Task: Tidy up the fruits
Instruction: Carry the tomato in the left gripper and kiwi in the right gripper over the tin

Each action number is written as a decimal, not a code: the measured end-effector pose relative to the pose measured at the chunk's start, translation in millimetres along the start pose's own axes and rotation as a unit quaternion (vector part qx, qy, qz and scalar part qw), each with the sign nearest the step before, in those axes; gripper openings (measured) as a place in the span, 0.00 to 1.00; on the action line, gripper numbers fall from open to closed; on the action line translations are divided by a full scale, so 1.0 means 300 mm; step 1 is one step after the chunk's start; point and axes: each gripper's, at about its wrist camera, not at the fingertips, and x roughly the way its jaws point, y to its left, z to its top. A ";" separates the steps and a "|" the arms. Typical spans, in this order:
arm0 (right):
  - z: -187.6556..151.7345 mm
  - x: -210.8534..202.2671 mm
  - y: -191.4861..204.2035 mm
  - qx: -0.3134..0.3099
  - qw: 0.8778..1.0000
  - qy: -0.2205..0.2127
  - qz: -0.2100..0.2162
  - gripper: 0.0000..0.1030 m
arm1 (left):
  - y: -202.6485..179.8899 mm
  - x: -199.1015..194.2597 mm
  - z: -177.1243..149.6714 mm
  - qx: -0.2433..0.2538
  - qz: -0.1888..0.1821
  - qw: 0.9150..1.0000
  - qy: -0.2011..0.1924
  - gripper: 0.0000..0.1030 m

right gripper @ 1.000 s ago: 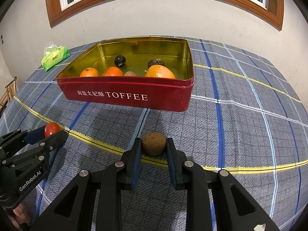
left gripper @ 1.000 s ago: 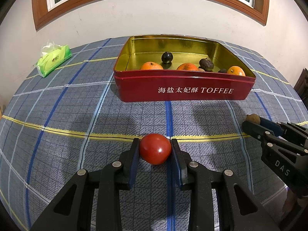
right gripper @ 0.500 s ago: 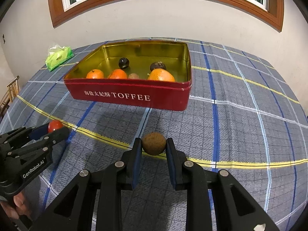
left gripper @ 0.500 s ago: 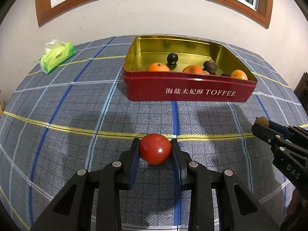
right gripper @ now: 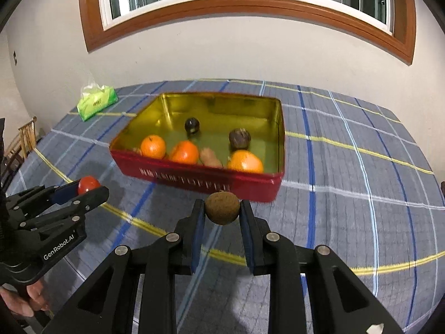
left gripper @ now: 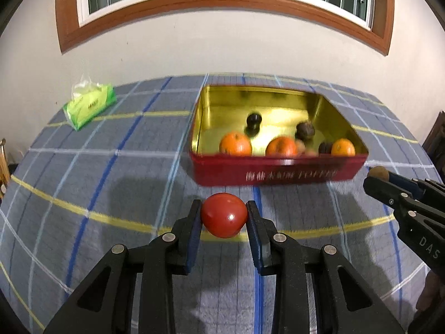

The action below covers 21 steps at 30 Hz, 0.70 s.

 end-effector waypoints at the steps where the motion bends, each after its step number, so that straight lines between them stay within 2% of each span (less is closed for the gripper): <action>1: 0.013 -0.004 -0.001 0.002 1.000 -0.002 0.004 0.23 | 0.006 -0.006 0.015 -0.001 -0.002 1.000 -0.007 0.31; 8: 0.109 -0.005 -0.003 -0.008 1.000 -0.018 0.004 0.23 | 0.039 0.000 0.130 0.000 0.004 1.000 -0.026 0.31; 13: 0.162 0.029 -0.001 -0.016 1.000 -0.021 0.005 0.23 | 0.029 0.054 0.189 0.004 0.006 1.000 -0.013 0.31; 21: 0.195 0.126 -0.024 -0.019 1.000 -0.002 -0.005 0.23 | -0.018 0.147 0.234 0.022 0.014 1.000 0.004 0.31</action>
